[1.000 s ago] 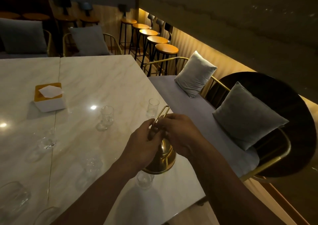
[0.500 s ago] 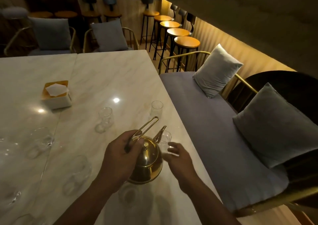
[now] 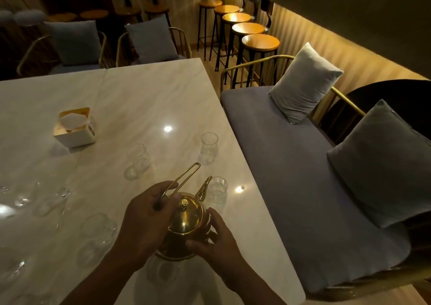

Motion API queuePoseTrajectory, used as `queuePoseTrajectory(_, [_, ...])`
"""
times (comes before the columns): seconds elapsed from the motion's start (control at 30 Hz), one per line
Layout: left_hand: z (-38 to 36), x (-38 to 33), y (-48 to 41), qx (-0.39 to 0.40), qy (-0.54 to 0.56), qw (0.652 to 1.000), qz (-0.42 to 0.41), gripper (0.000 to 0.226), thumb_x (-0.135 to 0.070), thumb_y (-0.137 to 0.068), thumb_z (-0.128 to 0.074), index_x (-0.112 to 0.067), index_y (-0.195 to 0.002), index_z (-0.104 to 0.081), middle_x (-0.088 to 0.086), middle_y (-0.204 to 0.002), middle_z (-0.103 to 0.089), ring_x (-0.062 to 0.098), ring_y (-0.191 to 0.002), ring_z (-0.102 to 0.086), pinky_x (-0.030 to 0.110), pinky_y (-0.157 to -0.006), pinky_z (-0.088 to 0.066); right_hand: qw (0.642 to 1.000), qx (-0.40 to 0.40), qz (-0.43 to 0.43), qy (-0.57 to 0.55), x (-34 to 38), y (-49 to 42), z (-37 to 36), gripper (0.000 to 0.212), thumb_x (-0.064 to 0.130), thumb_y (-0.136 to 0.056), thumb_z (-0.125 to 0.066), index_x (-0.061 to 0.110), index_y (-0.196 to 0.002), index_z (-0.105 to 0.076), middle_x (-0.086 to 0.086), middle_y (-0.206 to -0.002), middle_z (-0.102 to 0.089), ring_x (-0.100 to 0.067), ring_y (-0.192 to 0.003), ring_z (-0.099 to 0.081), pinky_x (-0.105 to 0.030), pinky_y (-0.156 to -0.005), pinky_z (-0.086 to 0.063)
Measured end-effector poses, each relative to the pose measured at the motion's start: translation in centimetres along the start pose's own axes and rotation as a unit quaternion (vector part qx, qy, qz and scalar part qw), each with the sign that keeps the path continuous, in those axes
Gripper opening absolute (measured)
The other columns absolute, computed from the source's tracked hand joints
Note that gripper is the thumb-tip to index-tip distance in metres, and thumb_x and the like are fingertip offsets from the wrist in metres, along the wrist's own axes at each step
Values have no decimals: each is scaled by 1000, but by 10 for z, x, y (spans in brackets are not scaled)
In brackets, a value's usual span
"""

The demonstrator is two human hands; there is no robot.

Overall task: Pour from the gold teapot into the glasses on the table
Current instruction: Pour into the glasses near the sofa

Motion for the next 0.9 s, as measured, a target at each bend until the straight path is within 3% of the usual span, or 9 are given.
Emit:
queuePoseTrajectory(0.17, [5,0,-5,-6,-35,999,-9,30,-27,-91,-68,-28,-120,-69,-2,-96,-73,15,-93,-70,33,-84,-58,1000,-2,-17,-3,-4,-3,-6,102,47,-54,-92,45,-139,-35,17,-139,-42,-16,-127,-45,-30,-94,-48])
queuePoseTrajectory(0.5, [2,-20,-20,3,-129,989,-78,32,-26,-90,-69,-16,-120,-70,-4,-90,-65,13,-85,-64,31,-76,-55,999,-29,-20,6,-4,-6,-8,104,57,-51,-89,45,-140,-37,15,-144,-43,-19,-126,-49,-36,-98,-49])
queuePoseTrajectory(0.73, [-6,-23,-31,12,-149,985,-91,36,-28,-89,-71,-14,-123,-70,0,-96,-68,15,-88,-66,30,-79,-56,1000,-25,-15,12,-3,-10,-5,96,56,-57,-87,44,-139,-38,18,-137,-46,-15,-120,-50,-25,-88,-49])
queuePoseTrajectory(0.9, [-10,-21,-36,10,-152,984,-91,36,-28,-88,-72,-14,-122,-71,1,-96,-68,14,-88,-66,26,-77,-52,999,-26,-17,15,-3,-12,-3,93,56,-59,-85,44,-139,-39,22,-133,-47,-7,-107,-54,-10,-70,-49])
Point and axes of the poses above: each hand's wrist, its own y-axis away from the middle knuckle, its own z-axis out of the back of the hand, x = y × z, the point moved 9 cm from there along -y, towards the middle knuckle
